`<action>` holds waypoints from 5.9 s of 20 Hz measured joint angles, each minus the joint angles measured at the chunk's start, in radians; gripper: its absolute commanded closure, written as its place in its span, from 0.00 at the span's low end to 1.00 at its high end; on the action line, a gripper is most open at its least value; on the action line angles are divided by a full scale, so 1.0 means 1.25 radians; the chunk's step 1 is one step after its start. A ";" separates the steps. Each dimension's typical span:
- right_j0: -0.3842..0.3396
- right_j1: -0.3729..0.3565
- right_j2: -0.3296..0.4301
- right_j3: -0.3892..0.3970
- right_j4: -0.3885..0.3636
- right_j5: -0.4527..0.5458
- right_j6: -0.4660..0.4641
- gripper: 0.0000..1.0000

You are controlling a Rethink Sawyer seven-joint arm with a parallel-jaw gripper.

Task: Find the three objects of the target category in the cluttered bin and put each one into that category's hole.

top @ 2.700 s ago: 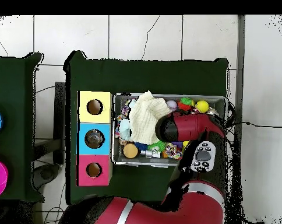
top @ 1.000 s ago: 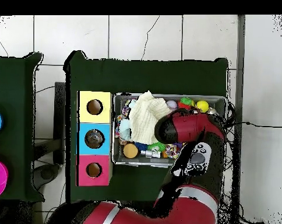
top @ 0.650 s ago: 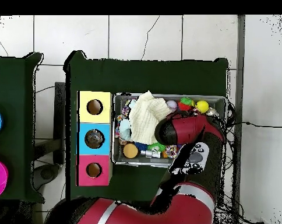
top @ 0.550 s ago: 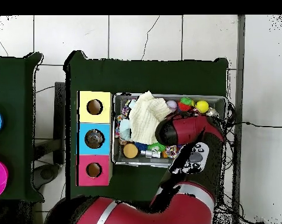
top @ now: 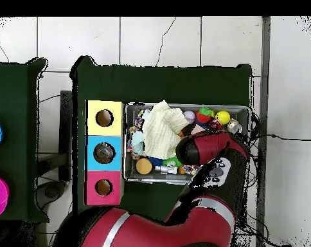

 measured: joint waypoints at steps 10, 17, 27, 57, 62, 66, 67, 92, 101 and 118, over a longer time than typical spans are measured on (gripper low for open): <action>-0.008 0.016 0.000 0.003 0.014 0.000 0.000 0.00; -0.015 0.013 0.000 0.021 0.037 0.000 0.000 0.00; -0.026 0.002 0.009 0.033 0.058 0.000 0.000 0.00; -0.032 -0.065 0.042 0.101 0.086 0.000 0.000 0.00; -0.032 -0.065 0.042 0.101 0.086 0.000 0.000 0.00; -0.032 -0.065 0.042 0.100 0.086 0.000 0.000 0.00; -0.032 -0.065 0.042 0.099 0.086 0.000 0.000 0.00; -0.023 -0.038 0.069 0.050 0.094 0.000 0.000 0.00; -0.020 -0.029 0.063 0.046 0.094 0.000 0.000 0.00; -0.008 0.029 0.000 0.010 0.094 0.000 0.000 0.00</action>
